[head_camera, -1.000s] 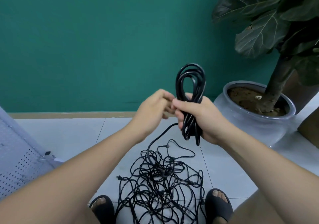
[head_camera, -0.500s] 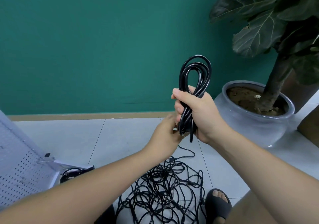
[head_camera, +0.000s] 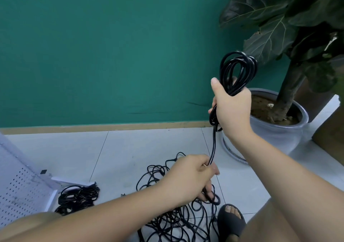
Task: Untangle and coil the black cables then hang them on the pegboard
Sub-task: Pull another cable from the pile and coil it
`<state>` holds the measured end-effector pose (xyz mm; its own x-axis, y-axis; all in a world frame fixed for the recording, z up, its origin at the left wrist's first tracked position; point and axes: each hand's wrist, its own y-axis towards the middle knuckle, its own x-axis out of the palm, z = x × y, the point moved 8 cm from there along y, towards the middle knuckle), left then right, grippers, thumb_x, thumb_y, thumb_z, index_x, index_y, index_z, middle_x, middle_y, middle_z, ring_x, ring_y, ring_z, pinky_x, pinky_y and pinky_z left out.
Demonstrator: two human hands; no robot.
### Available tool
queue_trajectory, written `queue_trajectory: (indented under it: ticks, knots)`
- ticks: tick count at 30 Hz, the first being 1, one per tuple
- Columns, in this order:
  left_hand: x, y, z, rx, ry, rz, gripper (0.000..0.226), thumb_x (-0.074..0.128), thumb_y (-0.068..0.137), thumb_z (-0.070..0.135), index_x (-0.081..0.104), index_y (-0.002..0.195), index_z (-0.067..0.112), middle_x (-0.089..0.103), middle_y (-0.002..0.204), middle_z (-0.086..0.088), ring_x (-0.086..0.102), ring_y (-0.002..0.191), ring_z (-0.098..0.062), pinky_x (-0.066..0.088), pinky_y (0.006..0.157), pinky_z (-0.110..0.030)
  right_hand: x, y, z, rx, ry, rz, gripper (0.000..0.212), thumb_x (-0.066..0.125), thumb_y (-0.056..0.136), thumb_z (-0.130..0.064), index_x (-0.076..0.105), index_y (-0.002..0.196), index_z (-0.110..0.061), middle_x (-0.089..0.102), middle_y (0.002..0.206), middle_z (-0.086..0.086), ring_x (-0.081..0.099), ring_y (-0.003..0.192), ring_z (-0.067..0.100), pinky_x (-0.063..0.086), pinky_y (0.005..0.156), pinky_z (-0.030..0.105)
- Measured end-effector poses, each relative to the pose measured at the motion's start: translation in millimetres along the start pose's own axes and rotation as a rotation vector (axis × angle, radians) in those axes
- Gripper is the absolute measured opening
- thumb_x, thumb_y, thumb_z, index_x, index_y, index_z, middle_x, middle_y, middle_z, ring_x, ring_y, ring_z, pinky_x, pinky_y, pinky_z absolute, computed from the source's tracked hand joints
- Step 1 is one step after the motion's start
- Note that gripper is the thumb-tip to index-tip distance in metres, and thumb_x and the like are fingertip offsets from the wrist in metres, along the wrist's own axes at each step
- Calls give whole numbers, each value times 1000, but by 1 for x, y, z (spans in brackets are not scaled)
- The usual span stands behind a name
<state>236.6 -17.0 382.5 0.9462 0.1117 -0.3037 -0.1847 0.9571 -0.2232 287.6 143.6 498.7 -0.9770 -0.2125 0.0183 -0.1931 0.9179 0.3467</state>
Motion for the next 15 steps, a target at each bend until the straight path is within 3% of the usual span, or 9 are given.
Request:
queue_trajectory:
  ticks: [3,5,9,12,14,15]
  knots:
    - [-23,-4,19,86,303,115,19,58,107,30,75,102,27,58,56,15,50,46,-2,39,50,-24,9,-1,5,-49,-181,-94,50,76,99,-37,49,78,-1,56,60,13,62,46,24,51,54,38]
    - [-43,-7,31,112,333,175,18,63,105,30,79,100,25,56,53,16,46,44,-4,33,46,-17,19,-2,10,-78,-331,-199,52,77,97,-45,53,75,-4,62,62,12,65,51,21,51,57,34]
    - [-83,-12,45,169,356,272,19,78,95,42,79,85,27,72,72,3,57,60,-12,46,59,-27,42,-16,25,-101,-523,-439,51,76,93,-58,47,70,-23,54,57,-7,58,52,11,44,54,28]
    - [-101,-16,49,199,293,320,20,90,85,37,77,75,26,65,61,10,48,50,-4,35,50,-16,59,-32,38,-83,-483,-631,44,71,94,-62,53,72,-29,57,58,-13,55,55,8,45,60,30]
    - [-110,-19,55,235,266,371,22,96,77,29,75,72,24,64,59,17,50,53,0,42,57,-15,68,-45,42,-54,-399,-741,44,64,99,-65,59,75,-28,59,62,-10,54,56,9,48,61,33]
    - [-114,-19,58,256,244,397,22,97,74,27,76,73,23,66,62,17,52,57,0,51,64,-21,70,-52,44,3,-319,-774,49,61,101,-66,60,77,-23,57,61,-7,54,53,11,49,56,32]
